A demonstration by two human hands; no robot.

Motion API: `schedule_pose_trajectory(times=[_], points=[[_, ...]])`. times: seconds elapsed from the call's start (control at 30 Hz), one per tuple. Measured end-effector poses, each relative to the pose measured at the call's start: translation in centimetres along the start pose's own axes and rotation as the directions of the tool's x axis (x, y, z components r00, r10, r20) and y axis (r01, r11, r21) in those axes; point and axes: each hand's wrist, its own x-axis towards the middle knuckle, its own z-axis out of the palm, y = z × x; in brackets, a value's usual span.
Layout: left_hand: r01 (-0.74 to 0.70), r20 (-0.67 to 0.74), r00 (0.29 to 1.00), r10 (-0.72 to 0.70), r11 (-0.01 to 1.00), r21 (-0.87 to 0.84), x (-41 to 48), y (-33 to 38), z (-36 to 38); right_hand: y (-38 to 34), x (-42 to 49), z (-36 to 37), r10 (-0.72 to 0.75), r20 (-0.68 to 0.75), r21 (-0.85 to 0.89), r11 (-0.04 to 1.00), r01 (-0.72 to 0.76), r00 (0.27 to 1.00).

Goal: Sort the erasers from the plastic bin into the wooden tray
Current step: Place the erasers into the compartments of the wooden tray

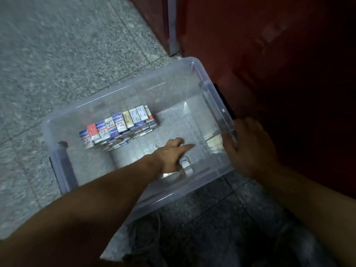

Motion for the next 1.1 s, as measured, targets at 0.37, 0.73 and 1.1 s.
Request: schedule_pose_trajectory(times=[0.37, 0.73, 1.1], points=[[-0.239, -0.017, 0.969, 0.247, 0.95, 0.202, 1.7, -0.5, 0.8, 0.8, 0.3, 1.2, -0.047, -0.011, 0.097, 0.994, 0.048, 0.999], [-0.199, 0.113, 0.972, 0.207, 0.977, -0.078, 1.7, -0.1, 0.2, 1.1, 0.3, 1.6, -0.039, -0.007, 0.165, 0.986, 0.04, 0.999], [0.049, 0.307, 0.949, 0.068, 0.933, -0.356, 2.1, 2.0, -1.0, 1.2, 0.3, 1.6, -0.045, -0.004, 0.185, 0.982, 0.045, 0.999]])
